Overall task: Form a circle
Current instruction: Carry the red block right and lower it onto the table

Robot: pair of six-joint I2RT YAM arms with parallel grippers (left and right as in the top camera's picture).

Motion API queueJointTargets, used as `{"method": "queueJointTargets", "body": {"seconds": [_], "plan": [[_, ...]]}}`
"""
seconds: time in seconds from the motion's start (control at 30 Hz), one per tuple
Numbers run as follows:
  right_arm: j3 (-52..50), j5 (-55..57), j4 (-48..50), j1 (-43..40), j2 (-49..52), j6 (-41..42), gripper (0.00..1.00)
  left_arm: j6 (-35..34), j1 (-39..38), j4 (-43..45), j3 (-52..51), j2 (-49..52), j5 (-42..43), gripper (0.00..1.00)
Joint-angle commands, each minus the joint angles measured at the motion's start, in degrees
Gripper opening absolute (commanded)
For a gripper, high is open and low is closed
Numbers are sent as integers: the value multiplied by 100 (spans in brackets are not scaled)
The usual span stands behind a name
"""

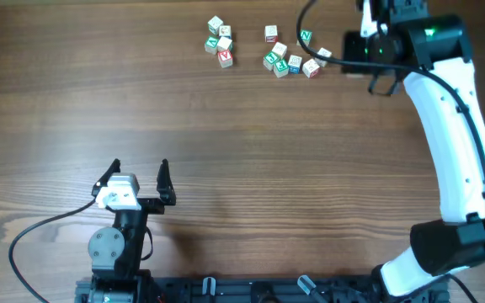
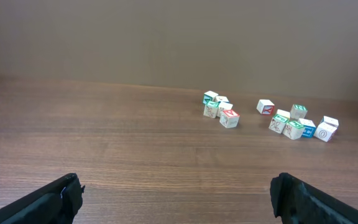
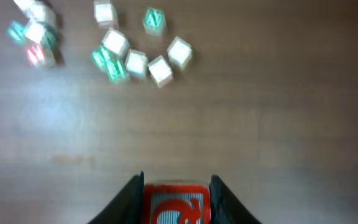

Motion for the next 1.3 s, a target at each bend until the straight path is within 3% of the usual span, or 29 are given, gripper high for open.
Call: {"method": "queueJointTargets", "body": {"seconds": [0.0, 0.13, 0.27, 0.47, 0.63, 0.87, 1.27], "plan": [[-74, 186, -271, -9, -109, 409, 16, -37, -26, -2, -44, -48, 90, 100], [-540, 190, -48, -243, -109, 407, 19, -37, -26, -2, -44, -48, 90, 100], [-1703, 177, 732, -758, -107, 664, 20, -37, -26, -2, -44, -48, 90, 100], [-3709, 164, 2736, -1117, -107, 859, 24, -37, -26, -2, -44, -48, 90, 100], [-4662, 184, 3945, -1119, -107, 1364, 25, -37, -26, -2, -44, -48, 90, 100], [-4725, 662, 4247, -1119, -22, 1408, 24, -37, -26, -2, -44, -48, 90, 100], [-4725, 442, 4920, -1119, 520, 1285, 25, -37, -26, -2, -44, -48, 90, 100]]}}
